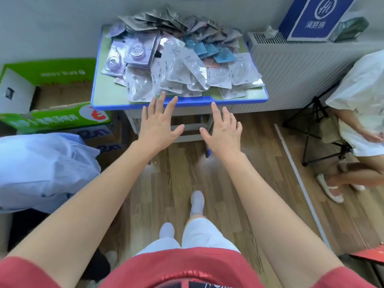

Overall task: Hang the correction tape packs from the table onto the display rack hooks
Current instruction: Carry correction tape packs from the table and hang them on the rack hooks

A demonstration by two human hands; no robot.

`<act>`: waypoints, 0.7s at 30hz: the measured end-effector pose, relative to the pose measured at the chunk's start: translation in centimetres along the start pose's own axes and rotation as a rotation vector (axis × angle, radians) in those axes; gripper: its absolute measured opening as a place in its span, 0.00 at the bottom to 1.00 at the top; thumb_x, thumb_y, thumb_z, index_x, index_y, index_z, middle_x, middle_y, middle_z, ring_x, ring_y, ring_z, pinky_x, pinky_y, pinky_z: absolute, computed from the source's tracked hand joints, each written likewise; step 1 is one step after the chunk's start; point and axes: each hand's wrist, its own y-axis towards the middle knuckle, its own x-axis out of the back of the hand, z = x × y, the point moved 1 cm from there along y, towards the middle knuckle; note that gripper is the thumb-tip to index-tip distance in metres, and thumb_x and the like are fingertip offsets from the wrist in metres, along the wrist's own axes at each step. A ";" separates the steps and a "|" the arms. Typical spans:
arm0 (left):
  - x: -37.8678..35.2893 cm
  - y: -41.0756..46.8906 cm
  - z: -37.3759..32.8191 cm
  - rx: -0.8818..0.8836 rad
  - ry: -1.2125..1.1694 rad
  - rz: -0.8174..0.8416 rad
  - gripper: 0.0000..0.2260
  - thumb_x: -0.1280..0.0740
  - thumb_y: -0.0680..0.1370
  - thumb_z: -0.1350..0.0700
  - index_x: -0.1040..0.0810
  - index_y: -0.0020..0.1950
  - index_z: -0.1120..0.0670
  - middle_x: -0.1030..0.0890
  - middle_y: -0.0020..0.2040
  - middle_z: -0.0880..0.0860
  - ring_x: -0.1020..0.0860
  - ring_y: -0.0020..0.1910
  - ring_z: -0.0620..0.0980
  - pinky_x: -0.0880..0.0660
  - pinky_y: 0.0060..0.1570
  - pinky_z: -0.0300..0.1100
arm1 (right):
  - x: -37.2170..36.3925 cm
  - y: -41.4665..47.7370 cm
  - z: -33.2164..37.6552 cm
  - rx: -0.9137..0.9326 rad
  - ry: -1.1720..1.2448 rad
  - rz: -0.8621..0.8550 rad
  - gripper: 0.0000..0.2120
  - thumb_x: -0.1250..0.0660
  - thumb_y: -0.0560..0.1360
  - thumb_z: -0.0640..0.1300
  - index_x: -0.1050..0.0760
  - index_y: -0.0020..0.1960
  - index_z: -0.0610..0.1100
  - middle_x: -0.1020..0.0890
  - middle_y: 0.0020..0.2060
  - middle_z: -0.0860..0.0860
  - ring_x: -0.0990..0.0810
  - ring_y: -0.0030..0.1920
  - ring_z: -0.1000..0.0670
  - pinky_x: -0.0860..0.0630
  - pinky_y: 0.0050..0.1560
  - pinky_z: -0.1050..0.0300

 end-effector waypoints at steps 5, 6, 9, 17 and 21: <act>-0.8 7.8 0.8 0.046 0.017 0.007 0.32 0.40 0.79 0.43 0.52 0.79 0.46 0.56 0.79 0.53 0.56 0.78 0.56 0.56 0.75 0.54 | -0.5 8.9 -0.6 0.030 -0.005 0.045 0.34 0.43 0.80 0.56 0.58 0.79 0.51 0.49 0.78 0.44 0.50 0.77 0.42 0.51 0.74 0.42; -0.8 9.5 0.9 0.065 0.010 0.014 0.32 0.40 0.79 0.43 0.53 0.79 0.46 0.57 0.79 0.53 0.56 0.78 0.56 0.56 0.75 0.54 | -0.6 10.8 -0.8 0.045 -0.010 0.053 0.34 0.43 0.80 0.56 0.57 0.79 0.51 0.48 0.77 0.44 0.49 0.77 0.42 0.51 0.73 0.42; -0.9 14.7 1.0 0.130 -0.001 0.037 0.33 0.40 0.79 0.42 0.53 0.79 0.45 0.57 0.79 0.52 0.57 0.78 0.55 0.57 0.74 0.54 | -0.6 16.7 -1.4 0.080 -0.011 0.059 0.35 0.42 0.80 0.56 0.57 0.79 0.51 0.47 0.77 0.44 0.46 0.76 0.42 0.49 0.73 0.42; -2.1 22.7 1.2 0.251 0.058 0.101 0.33 0.39 0.79 0.44 0.53 0.79 0.46 0.56 0.79 0.52 0.56 0.78 0.55 0.55 0.74 0.53 | -1.4 27.6 -1.7 0.238 0.033 0.204 0.42 0.34 0.74 0.60 0.51 0.78 0.49 0.42 0.75 0.43 0.42 0.74 0.42 0.45 0.73 0.46; -2.7 24.6 1.6 0.268 0.067 0.119 0.32 0.40 0.80 0.44 0.53 0.79 0.47 0.56 0.79 0.53 0.55 0.78 0.56 0.55 0.74 0.54 | -2.2 29.7 -1.8 0.291 0.051 0.299 0.45 0.30 0.71 0.59 0.51 0.78 0.51 0.45 0.76 0.44 0.43 0.75 0.44 0.48 0.74 0.44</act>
